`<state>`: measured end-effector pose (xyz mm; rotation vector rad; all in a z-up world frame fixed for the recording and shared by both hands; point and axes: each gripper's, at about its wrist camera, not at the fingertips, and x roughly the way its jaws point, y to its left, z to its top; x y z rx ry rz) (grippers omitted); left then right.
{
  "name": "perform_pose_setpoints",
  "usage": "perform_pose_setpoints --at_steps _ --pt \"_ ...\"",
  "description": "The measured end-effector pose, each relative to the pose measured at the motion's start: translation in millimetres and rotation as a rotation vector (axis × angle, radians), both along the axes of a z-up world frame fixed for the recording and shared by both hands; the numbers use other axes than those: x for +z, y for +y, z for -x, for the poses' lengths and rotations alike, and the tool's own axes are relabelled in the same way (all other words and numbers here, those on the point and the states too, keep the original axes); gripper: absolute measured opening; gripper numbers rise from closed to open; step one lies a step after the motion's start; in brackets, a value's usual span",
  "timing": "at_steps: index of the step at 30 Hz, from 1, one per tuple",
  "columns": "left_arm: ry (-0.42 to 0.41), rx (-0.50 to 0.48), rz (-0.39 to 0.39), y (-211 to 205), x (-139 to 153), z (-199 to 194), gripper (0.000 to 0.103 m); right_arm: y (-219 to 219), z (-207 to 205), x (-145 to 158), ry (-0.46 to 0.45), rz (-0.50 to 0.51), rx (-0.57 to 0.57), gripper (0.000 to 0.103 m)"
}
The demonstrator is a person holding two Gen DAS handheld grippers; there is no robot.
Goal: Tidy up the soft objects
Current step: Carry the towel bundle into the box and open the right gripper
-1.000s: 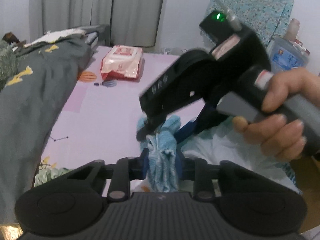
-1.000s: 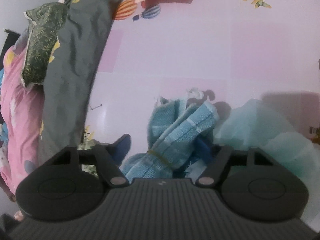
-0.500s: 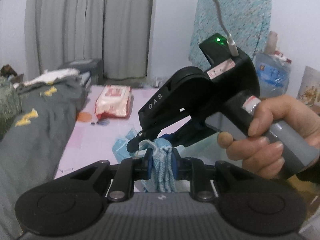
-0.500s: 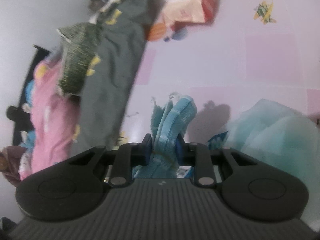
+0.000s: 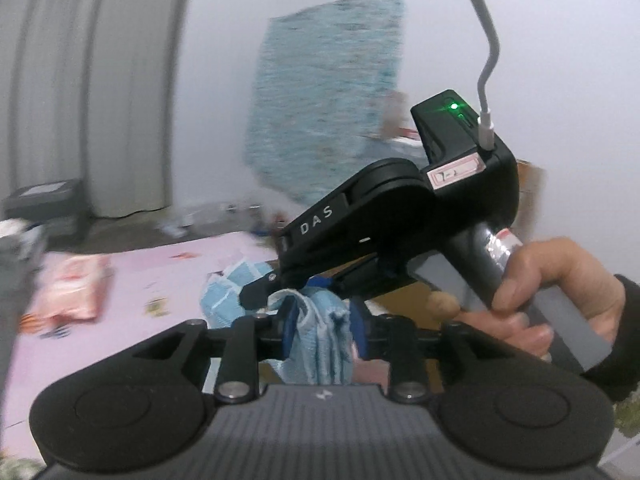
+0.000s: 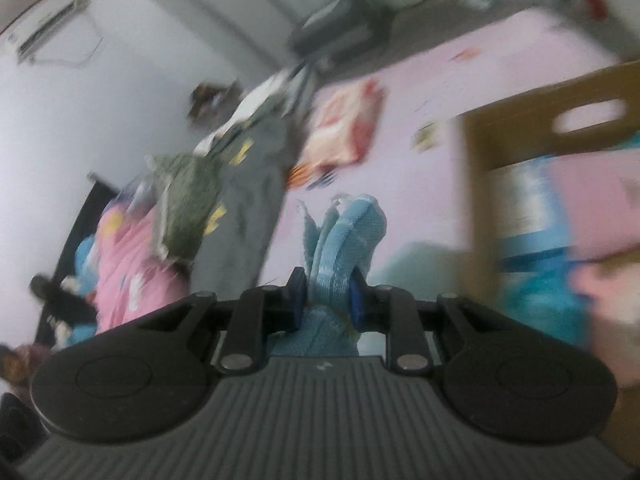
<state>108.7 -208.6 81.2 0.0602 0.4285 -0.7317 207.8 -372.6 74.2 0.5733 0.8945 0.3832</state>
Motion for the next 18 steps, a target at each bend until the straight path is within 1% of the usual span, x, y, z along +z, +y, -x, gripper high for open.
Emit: perform_pose_setpoints --at_steps 3,4,5,8,10,12,16,17,18 --pt "0.026 -0.073 -0.032 -34.6 -8.9 3.1 0.048 -51.9 24.0 -1.7 0.003 0.029 -0.105 0.020" --pt "0.043 -0.091 -0.049 -43.5 -13.6 2.5 0.055 -68.5 31.8 -3.8 0.009 0.040 -0.138 0.020" --pt "0.061 -0.099 -0.062 -49.8 -18.1 1.5 0.060 -84.2 39.0 -6.6 0.015 0.053 -0.170 0.020" --pt "0.109 -0.087 -0.099 -58.8 -32.2 -7.1 0.063 -124.0 56.5 -16.8 0.044 0.099 -0.244 0.020" --pt "0.148 -0.061 -0.114 -55.5 -39.1 -18.8 0.065 -140.3 63.6 -21.8 0.049 0.172 -0.268 0.020" --pt "0.174 -0.030 -0.119 -50.6 -43.7 -27.4 0.066 -148.7 65.3 -25.7 0.046 0.284 -0.266 0.020" --pt "0.175 0.029 -0.127 -34.4 -43.9 -25.4 0.068 -147.7 54.9 -42.5 0.061 0.501 -0.225 0.020" --pt "0.176 0.043 -0.128 -30.7 -43.8 -25.7 0.069 -142.4 50.3 -48.1 0.062 0.572 -0.207 0.021" --pt "0.178 0.058 -0.131 -27.2 -43.8 -25.9 0.069 -135.8 45.9 -56.7 0.050 0.677 -0.191 0.021"
